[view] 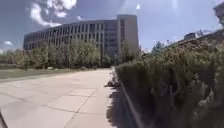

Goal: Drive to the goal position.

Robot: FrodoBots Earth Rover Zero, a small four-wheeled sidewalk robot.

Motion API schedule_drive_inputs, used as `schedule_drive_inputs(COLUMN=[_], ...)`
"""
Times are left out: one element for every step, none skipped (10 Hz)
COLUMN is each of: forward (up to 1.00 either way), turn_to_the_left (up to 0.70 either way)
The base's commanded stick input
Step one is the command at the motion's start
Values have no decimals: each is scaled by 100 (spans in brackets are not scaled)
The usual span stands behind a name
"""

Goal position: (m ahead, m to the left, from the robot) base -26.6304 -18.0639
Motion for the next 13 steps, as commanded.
schedule_drive_inputs(forward=[0,0,0,0,0,0,0,0,0,0,0,0,0], turn_to_the_left=[45,45,45,45,45,45,45,45,45,45,45,45,45])
